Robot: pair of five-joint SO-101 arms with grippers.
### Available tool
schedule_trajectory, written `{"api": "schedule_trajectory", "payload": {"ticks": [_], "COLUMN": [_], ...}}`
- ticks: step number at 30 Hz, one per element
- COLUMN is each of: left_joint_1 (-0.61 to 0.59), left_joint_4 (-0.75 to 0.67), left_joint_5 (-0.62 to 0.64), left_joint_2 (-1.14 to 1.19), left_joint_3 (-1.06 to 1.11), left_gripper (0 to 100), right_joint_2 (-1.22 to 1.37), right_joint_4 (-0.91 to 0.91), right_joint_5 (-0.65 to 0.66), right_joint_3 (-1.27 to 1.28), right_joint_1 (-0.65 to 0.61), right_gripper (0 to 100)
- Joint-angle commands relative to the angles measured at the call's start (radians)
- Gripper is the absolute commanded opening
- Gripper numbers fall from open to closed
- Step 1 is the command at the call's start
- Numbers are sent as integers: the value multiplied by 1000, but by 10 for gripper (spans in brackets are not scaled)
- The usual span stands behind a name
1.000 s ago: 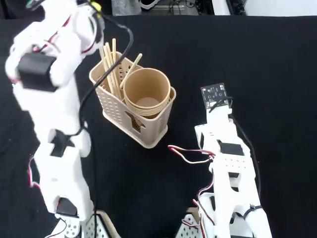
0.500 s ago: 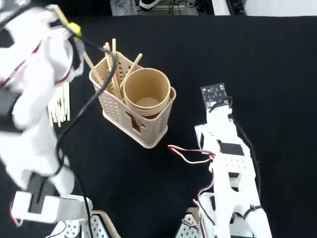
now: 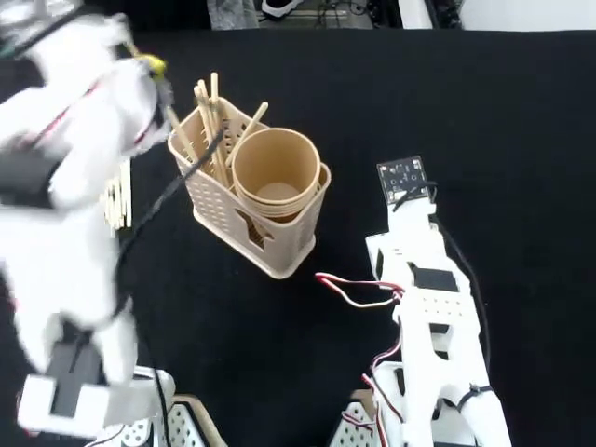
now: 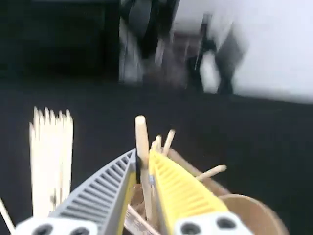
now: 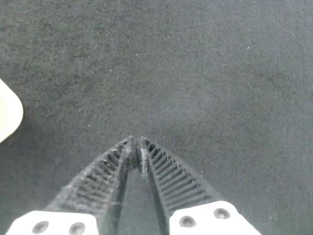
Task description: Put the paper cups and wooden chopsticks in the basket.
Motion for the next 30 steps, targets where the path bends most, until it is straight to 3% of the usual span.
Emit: {"api": "schedule_trajectory", "payload": {"ticks": [1, 5, 12, 14, 17, 21, 26, 30], "left_joint_1": [8, 2, 31, 47, 114, 120, 19, -219], "left_joint_4": [-106, -253, -256, -242, -215, -207, -161, -54], "left_joint_5": [12, 12, -5, -60, -118, -68, -58, -28], "left_joint_2": [-21, -28, -144, -201, -285, -399, -497, -520], "left_joint_3": [111, 285, 452, 501, 582, 690, 708, 661], "left_gripper": [29, 29, 30, 34, 128, 296, 295, 295], "right_joint_2": [-25, -25, -25, -25, -25, -25, -25, -25], "right_joint_4": [-14, -14, -14, -14, -14, -14, -14, -14], "right_joint_5": [11, 11, 11, 11, 12, 12, 12, 12], "right_joint_3": [-12, -12, -13, -13, -13, -13, -13, -13], "right_joint_1": [15, 15, 15, 15, 15, 15, 15, 15], "right_gripper": [13, 13, 13, 13, 13, 13, 13, 13]}}
